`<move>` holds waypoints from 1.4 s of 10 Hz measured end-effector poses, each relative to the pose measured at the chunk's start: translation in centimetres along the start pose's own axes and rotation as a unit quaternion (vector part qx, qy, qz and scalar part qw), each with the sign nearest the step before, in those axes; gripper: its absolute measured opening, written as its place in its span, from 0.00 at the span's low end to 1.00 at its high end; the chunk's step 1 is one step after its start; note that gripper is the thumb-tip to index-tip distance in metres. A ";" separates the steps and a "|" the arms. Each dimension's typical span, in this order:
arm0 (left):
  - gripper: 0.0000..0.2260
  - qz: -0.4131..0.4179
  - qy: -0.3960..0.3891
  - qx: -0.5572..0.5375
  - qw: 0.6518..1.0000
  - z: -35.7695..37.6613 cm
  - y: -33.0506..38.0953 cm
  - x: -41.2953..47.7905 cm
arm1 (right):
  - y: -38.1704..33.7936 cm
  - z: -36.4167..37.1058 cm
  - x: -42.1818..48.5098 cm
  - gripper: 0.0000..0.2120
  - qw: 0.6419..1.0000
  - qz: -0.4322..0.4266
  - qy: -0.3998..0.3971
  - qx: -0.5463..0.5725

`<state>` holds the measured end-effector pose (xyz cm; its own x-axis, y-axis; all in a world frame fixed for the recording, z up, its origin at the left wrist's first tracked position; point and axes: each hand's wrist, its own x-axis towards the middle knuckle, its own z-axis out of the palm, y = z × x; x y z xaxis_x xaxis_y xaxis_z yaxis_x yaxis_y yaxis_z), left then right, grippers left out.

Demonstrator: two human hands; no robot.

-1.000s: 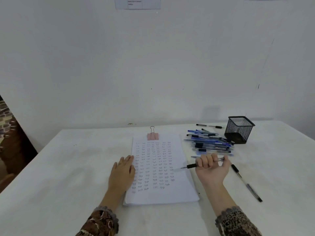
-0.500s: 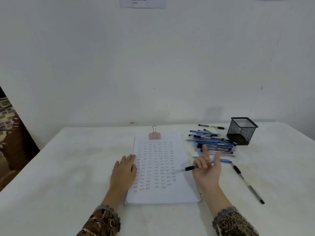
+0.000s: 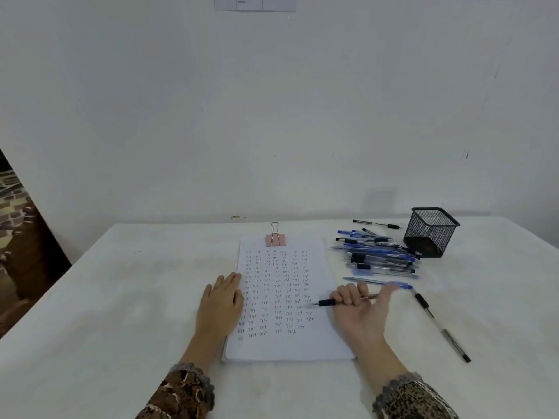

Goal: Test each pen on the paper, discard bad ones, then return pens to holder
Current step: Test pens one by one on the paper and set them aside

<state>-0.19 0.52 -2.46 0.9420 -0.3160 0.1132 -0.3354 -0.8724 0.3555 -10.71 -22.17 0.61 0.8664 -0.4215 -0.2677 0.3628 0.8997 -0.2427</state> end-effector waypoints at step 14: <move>0.21 0.004 0.001 -0.005 1.000 -0.4 0.4 -0.3 | 1.7 -0.6 -0.7 0.16 0.837 -0.069 -0.141 -0.524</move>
<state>-0.63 0.44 -2.03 0.9393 -0.3221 0.1181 -0.3428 -0.8662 0.3635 -10.94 -20.43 -0.15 0.9409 -0.3378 0.0255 0.0946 0.1897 -0.9773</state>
